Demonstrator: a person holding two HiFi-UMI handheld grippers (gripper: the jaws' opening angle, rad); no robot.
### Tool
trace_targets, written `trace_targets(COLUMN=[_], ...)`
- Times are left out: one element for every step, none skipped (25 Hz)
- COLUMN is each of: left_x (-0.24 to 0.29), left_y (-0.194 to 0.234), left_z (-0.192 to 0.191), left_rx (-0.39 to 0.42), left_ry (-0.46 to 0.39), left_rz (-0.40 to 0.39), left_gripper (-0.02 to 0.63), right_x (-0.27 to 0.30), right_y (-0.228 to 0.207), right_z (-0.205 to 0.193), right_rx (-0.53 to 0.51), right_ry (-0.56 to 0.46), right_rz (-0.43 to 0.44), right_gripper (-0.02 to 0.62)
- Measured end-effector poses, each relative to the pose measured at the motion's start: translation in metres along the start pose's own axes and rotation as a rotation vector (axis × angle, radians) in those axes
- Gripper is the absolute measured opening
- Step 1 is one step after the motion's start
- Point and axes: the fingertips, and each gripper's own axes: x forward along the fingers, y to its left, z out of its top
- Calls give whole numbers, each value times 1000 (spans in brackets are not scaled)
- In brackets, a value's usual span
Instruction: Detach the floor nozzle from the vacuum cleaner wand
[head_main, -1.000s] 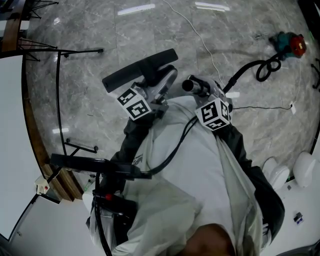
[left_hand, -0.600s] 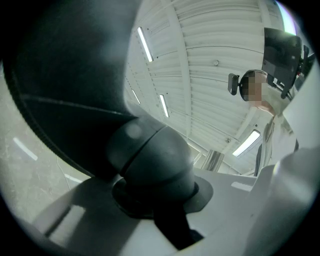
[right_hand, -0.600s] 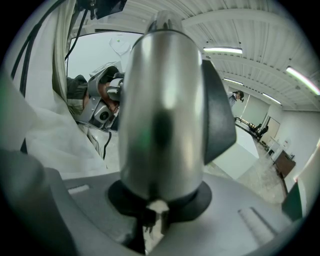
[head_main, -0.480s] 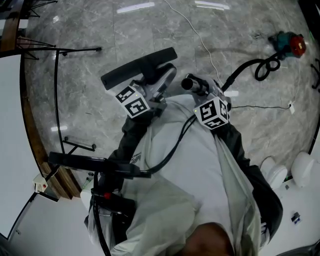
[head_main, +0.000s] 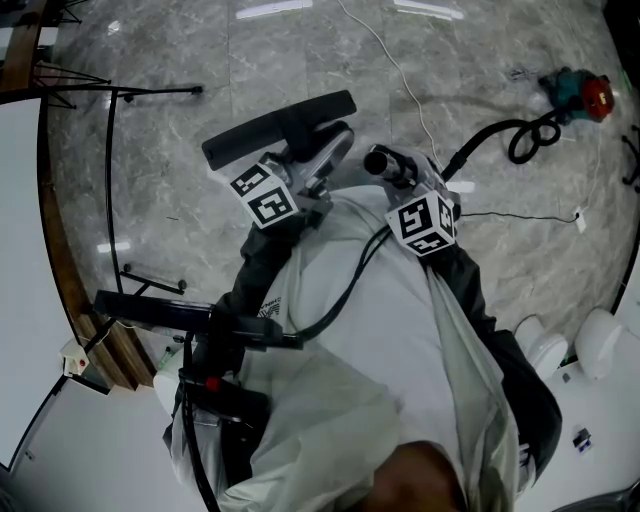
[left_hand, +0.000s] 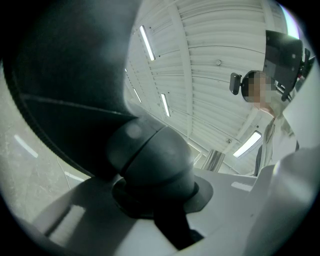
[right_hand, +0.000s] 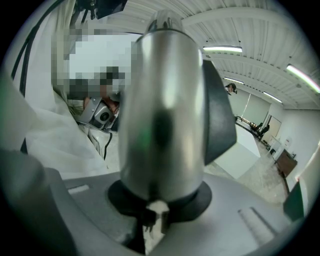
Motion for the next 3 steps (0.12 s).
trace_targets(left_x=[0,0,0], left_y=[0,1,1], left_z=[0,0,1], left_rx=[0,0,0], left_ry=[-1,-2,-4], left_rz=[0,-1,-1], left_gripper=[77,77,77], right_x=[1,1,2], right_y=[0,0,-1], right_z=[0,0,0], right_rx=[-1,-2,-3], right_ry=[0,-1,-1], right_rz=[1,1,2], right_gripper=[67,67,67])
